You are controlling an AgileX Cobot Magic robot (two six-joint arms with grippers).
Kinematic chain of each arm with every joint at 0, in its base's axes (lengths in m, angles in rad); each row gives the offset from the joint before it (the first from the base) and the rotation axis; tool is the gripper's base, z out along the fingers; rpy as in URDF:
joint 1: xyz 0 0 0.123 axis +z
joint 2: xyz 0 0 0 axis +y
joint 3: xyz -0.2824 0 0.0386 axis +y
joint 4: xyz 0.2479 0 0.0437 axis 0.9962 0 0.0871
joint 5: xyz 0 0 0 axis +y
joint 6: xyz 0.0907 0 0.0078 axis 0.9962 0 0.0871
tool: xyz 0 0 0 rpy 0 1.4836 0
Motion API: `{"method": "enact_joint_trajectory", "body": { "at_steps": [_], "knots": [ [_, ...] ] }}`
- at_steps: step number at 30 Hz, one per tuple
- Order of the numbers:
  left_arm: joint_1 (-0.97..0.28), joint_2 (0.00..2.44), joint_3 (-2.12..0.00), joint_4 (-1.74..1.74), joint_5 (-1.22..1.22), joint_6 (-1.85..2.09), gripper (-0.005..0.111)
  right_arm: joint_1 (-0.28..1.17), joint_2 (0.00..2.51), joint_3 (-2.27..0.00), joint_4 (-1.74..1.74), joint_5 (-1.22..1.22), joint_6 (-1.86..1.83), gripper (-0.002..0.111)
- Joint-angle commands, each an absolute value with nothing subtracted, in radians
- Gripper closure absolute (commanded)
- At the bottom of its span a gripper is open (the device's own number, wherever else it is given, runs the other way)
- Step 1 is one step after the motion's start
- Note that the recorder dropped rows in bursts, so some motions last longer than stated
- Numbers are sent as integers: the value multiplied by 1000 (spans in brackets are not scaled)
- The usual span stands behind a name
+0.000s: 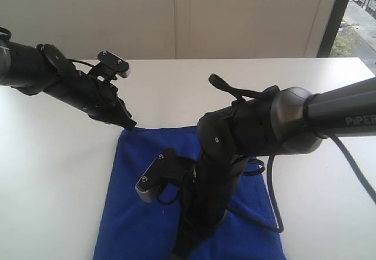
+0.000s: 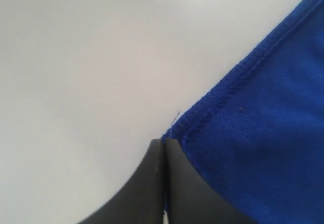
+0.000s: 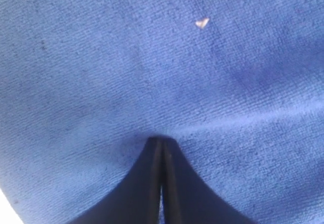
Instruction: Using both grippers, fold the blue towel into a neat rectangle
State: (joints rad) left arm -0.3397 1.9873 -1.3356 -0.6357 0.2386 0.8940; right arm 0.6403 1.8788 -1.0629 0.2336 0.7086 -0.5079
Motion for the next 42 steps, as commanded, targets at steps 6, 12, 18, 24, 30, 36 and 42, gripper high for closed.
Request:
{"method": "enact_joint_trajectory", "body": {
  "at_steps": [6,12,18,24,30,36,42],
  "knots": [
    [-351,1980,-1339,-660,473,895,107,647,1876,-1056,242,675,-513,108],
    [-351,2008,-1339,-677,435,897,107,647,1876,-1056,254,677,-513,108],
    [-351,2035,-1339,-671,330,897,107,647,1876,-1056,257,675,-513,108],
    [-351,2057,-1339,-638,256,897,107,647,1876,-1056,256,677,-513,108],
    [-351,2057,-1339,-616,192,897,107,647,1876,-1056,256,677,-513,108],
    [-351,2066,-1339,-568,171,892,107,647,1876,-1056,256,679,-513,108],
    [-351,2059,-1339,-567,170,888,107,647,1876,-1056,258,679,-513,108]
  ]
}}
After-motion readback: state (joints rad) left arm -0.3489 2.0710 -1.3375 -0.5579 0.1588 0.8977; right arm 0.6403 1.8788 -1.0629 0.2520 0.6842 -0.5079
